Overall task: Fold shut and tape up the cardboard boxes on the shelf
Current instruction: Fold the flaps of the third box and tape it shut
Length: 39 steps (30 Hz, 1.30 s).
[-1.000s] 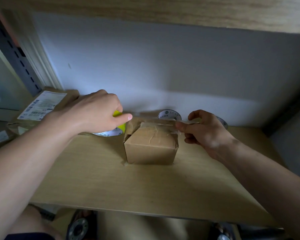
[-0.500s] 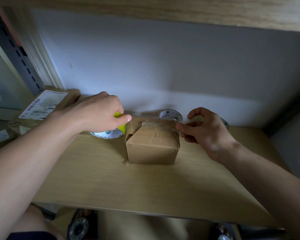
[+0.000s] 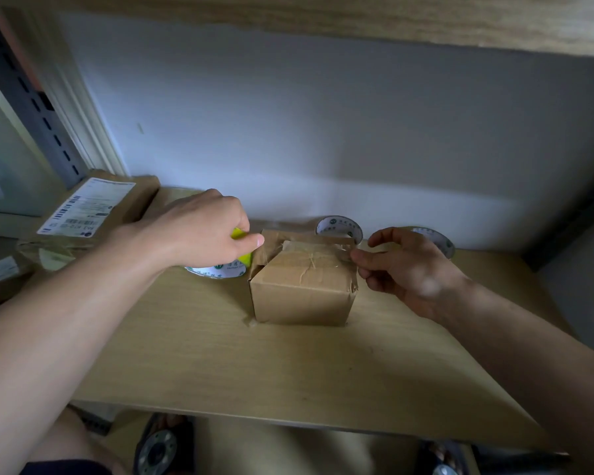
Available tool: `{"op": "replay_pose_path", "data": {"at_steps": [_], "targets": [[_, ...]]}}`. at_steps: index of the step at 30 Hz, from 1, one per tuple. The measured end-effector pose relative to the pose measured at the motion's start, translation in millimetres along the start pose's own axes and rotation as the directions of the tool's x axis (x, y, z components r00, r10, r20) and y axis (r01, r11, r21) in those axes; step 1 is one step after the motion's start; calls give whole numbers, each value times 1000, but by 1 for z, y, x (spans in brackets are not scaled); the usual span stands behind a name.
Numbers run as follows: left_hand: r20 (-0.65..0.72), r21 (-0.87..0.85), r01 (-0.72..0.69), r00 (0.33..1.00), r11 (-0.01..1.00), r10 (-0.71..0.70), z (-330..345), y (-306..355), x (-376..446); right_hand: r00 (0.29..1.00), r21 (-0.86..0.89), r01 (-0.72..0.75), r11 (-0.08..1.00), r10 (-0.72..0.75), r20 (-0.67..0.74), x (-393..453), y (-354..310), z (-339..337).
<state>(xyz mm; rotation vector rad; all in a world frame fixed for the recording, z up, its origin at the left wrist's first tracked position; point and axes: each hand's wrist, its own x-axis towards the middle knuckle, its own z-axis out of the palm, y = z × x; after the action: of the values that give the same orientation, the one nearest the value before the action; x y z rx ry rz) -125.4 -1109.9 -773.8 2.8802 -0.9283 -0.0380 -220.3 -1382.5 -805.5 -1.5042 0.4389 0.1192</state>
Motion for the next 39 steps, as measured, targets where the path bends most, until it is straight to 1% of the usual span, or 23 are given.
{"op": "replay_pose_path", "data": {"at_steps": [2, 7, 12, 15, 17, 19, 21, 22, 26, 28, 30, 31, 32, 33, 34, 35, 36, 37, 38, 39], "targets": [[-8, -3, -9, 1000, 1000, 9, 2, -2, 1, 998, 42, -42, 998, 41, 37, 3, 1, -1], [-24, -31, -15, 1000, 999, 14, 10, -4, 2, 983, 71, -143, 987, 133, 127, 9, 5, -3], [-41, -35, -6, 999, 999, 4, 11, 3, -4, 978, 66, -144, 987, 132, 160, 11, 12, -7], [-34, -37, 1, 999, 999, -2, 12, 5, -8, 976, 19, -125, 992, 119, 181, 11, 17, -9], [-23, -25, 0, 1000, 1000, -1, 12, 5, -8, 988, -48, -76, 996, 82, 128, 9, 21, -11], [-19, -22, -3, 1000, 1000, 2, 12, 5, -7, 997, -160, -41, 986, 51, 59, 7, 21, -12], [-16, -37, -9, 1000, 999, 8, 13, 5, -7, 990, -209, -75, 975, 99, 105, 7, 26, -11], [-11, -43, -12, 1000, 999, 11, 13, 5, -7, 978, -202, -131, 971, 160, 135, 9, 30, -11], [-8, -83, -19, 1000, 996, 19, 15, 3, -6, 924, -59, -243, 968, 250, 290, 9, 44, -2], [-14, -104, -24, 1000, 994, 22, 17, 2, -6, 910, -53, -267, 962, 269, 316, 9, 44, 2], [-22, -119, -28, 999, 993, 25, 19, 2, -7, 925, -22, -250, 968, 246, 289, 10, 40, -3], [-28, -116, -25, 999, 993, 22, 18, 2, -7, 946, -14, -201, 980, 197, 258, 11, 34, -6], [-30, -107, -18, 999, 994, 15, 18, 2, -8, 971, -25, -132, 991, 134, 196, 11, 27, -6], [-32, -94, -12, 999, 995, 9, 18, 2, -9, 992, -59, -28, 998, 35, 120, 11, 21, -7], [-35, -85, -7, 999, 996, 4, 17, 3, -10, 994, -133, 103, 986, -99, 41, 10, 13, -6], [-40, -79, -6, 999, 997, 3, 17, 4, -11, 963, -248, 260, 933, -271, -11, 9, 7, -4], [-49, -80, -6, 999, 997, 2, 18, 5, -11, 904, -383, 390, 837, -428, -15, 7, 0, -1], [-63, -85, -9, 998, 996, 4, 19, 7, -10, 847, -513, 479, 712, -529, 56, 3, -6, 3], [-78, -95, -13, 997, 995, 5, 19, 9, -9, 815, -626, 524, 578, -554, 170, -4, -11, 10], [-94, -104, -17, 996, 994, 7, 20, 10, -8, 806, -708, 542, 453, -518, 286, -10, -15, 19]]}}
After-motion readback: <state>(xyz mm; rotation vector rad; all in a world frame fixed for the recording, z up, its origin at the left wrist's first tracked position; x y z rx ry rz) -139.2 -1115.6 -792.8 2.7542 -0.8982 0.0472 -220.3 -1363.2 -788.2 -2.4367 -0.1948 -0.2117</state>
